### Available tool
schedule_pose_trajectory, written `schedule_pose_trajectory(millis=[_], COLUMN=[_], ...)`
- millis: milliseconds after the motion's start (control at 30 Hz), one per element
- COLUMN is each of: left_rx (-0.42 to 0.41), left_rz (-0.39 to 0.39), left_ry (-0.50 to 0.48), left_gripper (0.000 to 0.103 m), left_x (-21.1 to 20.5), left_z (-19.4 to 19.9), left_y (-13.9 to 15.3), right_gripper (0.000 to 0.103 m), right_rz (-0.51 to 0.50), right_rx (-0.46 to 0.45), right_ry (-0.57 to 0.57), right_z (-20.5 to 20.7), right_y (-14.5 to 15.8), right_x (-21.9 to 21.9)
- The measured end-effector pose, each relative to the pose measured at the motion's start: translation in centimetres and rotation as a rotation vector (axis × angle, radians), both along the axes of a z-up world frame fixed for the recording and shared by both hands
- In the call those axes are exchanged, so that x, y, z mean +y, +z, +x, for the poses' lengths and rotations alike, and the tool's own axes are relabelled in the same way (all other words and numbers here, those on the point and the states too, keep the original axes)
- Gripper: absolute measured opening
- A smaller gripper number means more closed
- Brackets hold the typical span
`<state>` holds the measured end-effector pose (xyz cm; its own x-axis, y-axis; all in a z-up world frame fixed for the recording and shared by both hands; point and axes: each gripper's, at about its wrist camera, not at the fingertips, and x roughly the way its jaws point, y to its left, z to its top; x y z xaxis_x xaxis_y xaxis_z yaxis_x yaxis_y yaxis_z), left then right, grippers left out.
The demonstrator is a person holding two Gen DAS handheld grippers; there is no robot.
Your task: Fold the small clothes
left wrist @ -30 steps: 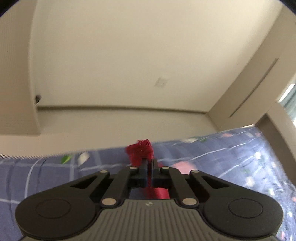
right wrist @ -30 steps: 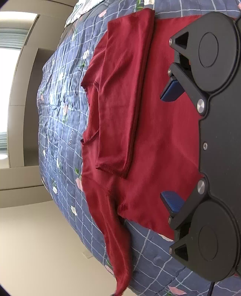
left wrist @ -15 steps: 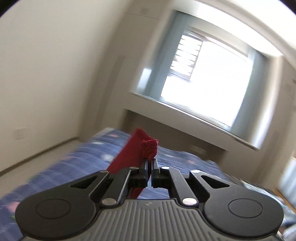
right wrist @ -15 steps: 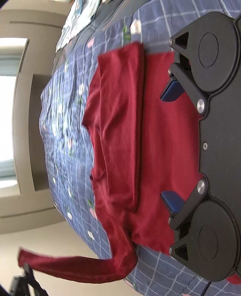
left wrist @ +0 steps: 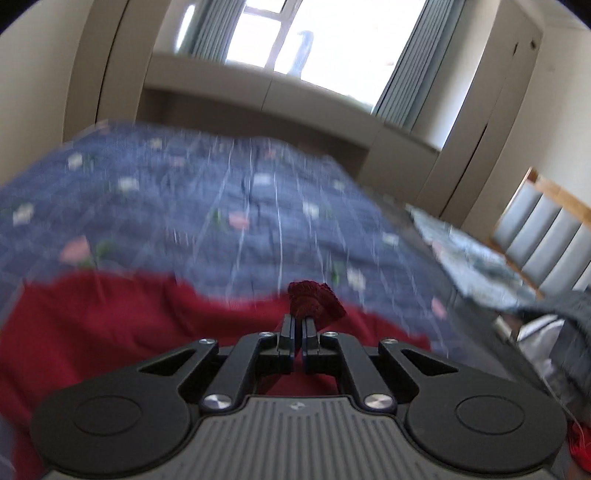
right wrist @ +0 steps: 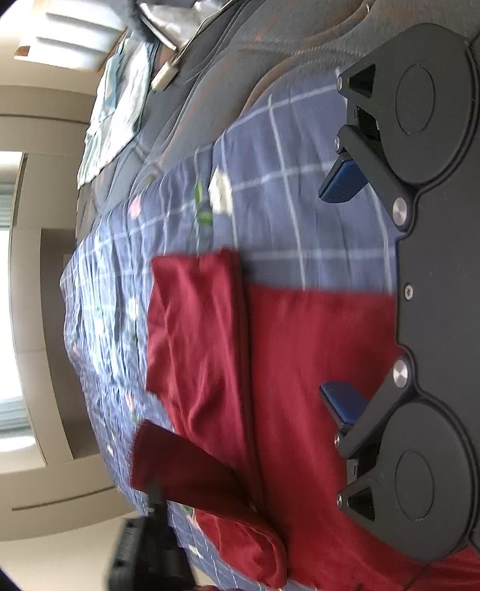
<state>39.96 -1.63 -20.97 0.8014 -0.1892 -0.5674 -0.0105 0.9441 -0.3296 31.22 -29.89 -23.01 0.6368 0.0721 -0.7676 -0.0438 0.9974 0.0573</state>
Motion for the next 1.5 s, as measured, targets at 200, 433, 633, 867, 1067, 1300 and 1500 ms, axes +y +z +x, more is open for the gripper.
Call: schedule_pose_trajectory(millis=[200, 433, 633, 867, 1067, 1300, 1500], left_rx=[0.079, 0.071, 0.110, 0.208, 0.269, 0.302, 0.314], left_rz=[0.016, 0.008, 0.023, 0.120, 0.057, -0.089, -0.077], left_ry=[-0.048, -0.048, 0.073, 0.316, 0.455, 0.485, 0.426], left_gripper=[0.009, 0.074, 0.091, 0.103, 0.102, 0.091, 0.011], left_x=[-1.9, -1.2, 3.7, 13.5, 20.9, 24.8, 24.2], left_z=[-1.7, -2.5, -3.4, -4.3, -1.9, 1.9, 3.1], left_y=[-0.8, 0.8, 2.2, 2.1, -0.5, -4.1, -5.0], right_gripper=[0.102, 0.102, 0.102, 0.095, 0.074, 0.039, 0.002], right_rz=[0.023, 0.074, 0.161, 0.255, 0.298, 0.267, 0.263], right_rx=[0.004, -0.027, -0.038, -0.027, 0.001, 0.016, -0.037], right_ry=[0.011, 0.086, 0.180, 0.261, 0.228, 0.263, 0.280], right_z=[0.8, 3.2, 6.0, 11.1, 13.7, 13.6, 13.5], right_y=[-0.4, 0.2, 0.5, -0.2, -0.9, -1.4, -0.2], right_x=[-1.0, 0.4, 2.8, 6.2, 7.4, 8.7, 9.4])
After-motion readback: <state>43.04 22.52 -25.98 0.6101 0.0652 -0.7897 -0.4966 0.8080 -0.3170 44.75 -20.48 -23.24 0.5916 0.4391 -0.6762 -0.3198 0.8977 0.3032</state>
